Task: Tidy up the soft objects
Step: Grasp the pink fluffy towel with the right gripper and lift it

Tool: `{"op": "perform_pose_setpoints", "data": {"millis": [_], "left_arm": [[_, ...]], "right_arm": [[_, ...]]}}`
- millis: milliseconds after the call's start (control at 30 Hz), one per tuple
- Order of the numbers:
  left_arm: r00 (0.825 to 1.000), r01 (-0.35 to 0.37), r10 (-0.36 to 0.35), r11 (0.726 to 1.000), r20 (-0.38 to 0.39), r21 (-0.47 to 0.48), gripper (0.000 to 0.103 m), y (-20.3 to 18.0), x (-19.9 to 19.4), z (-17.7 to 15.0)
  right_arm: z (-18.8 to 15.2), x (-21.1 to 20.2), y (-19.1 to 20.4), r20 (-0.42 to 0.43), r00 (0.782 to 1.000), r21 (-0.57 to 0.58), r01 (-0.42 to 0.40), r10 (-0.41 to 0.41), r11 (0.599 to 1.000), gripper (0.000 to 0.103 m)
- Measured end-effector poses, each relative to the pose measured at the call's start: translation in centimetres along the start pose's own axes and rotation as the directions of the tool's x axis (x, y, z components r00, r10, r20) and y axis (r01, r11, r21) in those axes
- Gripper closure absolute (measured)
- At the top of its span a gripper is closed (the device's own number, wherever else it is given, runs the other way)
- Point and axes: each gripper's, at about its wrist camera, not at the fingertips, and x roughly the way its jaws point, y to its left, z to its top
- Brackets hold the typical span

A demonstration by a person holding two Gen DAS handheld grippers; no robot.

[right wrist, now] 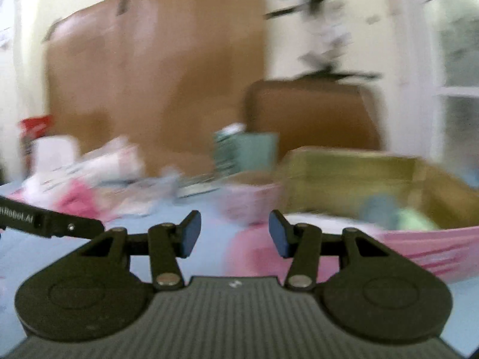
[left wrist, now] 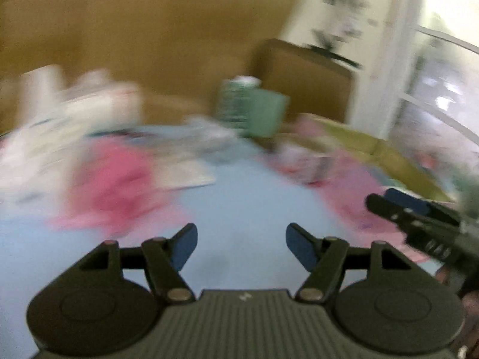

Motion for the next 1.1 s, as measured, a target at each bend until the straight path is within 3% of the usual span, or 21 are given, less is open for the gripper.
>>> {"op": "perform_pose_setpoints", "data": {"millis": [100, 167, 267, 367, 467, 533, 567, 600, 733, 833, 867, 967, 1033, 1067, 1100], "left_arm": [[0.987, -0.143, 0.150, 0.983, 0.055, -0.118, 0.036, 5.2, -2.7, -1.2], [0.973, -0.196, 0.216, 0.960, 0.083, -0.200, 0.036, 7.9, -3.7, -1.8], [0.980, -0.097, 0.151, 0.929, 0.127, -0.356, 0.036, 10.8, -4.5, -2.3], [0.976, -0.052, 0.131, 0.915, 0.174, -0.400, 0.034, 11.8, -5.1, -2.5], [0.971, -0.021, 0.111, 0.922, 0.212, -0.387, 0.032, 11.7, -5.7, -2.7], [0.968, -0.027, 0.115, 0.930, 0.221, -0.365, 0.032, 11.2, -5.6, -2.6], [0.968, -0.027, 0.113, 0.936, 0.224, -0.352, 0.032, 10.9, -5.5, -2.6], [0.968, -0.025, 0.108, 0.941, 0.228, -0.337, 0.031, 10.7, -5.5, -2.5], [0.965, -0.018, 0.099, 0.949, 0.241, -0.315, 0.026, 10.3, -5.8, -2.7], [0.966, -0.006, 0.087, 0.949, 0.242, -0.315, 0.026, 10.4, -5.8, -2.7], [0.967, -0.005, 0.084, 0.949, 0.239, -0.314, 0.026, 10.4, -5.7, -2.7], [0.972, -0.002, 0.073, 0.953, 0.225, -0.302, 0.026, 10.2, -5.5, -2.6], [0.976, 0.000, 0.062, 0.960, 0.208, -0.282, 0.026, 9.9, -5.2, -2.4], [0.979, 0.003, 0.052, 0.963, 0.197, -0.270, 0.026, 9.8, -5.0, -2.3], [0.982, 0.008, 0.041, 0.966, 0.186, -0.257, 0.025, 9.6, -4.8, -2.3]], "right_arm": [[0.9, 3.0, 3.0, -0.080, 0.987, 0.021, -0.138, 0.139, 0.990, 0.050], [2.0, 5.1, 5.6, -0.107, 0.972, 0.023, -0.207, 0.208, 0.978, 0.049], [3.2, 8.2, 9.4, -0.120, 0.949, 0.027, -0.291, 0.292, 0.956, 0.036], [4.0, 11.9, 11.9, -0.149, 0.938, 0.065, -0.305, 0.312, 0.950, 0.031], [4.4, 15.4, 13.2, -0.212, 0.916, 0.130, -0.320, 0.342, 0.938, 0.029], [4.2, 17.1, 13.7, -0.272, 0.885, 0.184, -0.337, 0.377, 0.924, 0.033], [4.0, 17.7, 14.0, -0.305, 0.867, 0.196, -0.347, 0.394, 0.917, 0.052], [3.7, 17.6, 14.3, -0.324, 0.856, 0.192, -0.356, 0.402, 0.914, 0.052], [3.4, 14.2, 14.1, -0.305, 0.867, 0.141, -0.368, 0.394, 0.919, 0.053], [2.7, 10.3, 12.5, -0.322, 0.841, 0.130, -0.416, 0.435, 0.900, 0.053], [2.3, 9.1, 11.9, -0.340, 0.823, 0.128, -0.439, 0.455, 0.889, 0.052], [1.5, 6.3, 9.8, -0.396, 0.732, 0.189, -0.525, 0.554, 0.830, 0.052], [1.0, 4.4, 8.7, -0.425, 0.685, 0.199, -0.567, 0.591, 0.800, 0.051], [0.8, 3.6, 8.5, -0.429, 0.685, 0.187, -0.571, 0.589, 0.799, 0.051], [0.6, 3.0, 8.4, -0.431, 0.698, 0.160, -0.565, 0.572, 0.810, 0.048]]}}
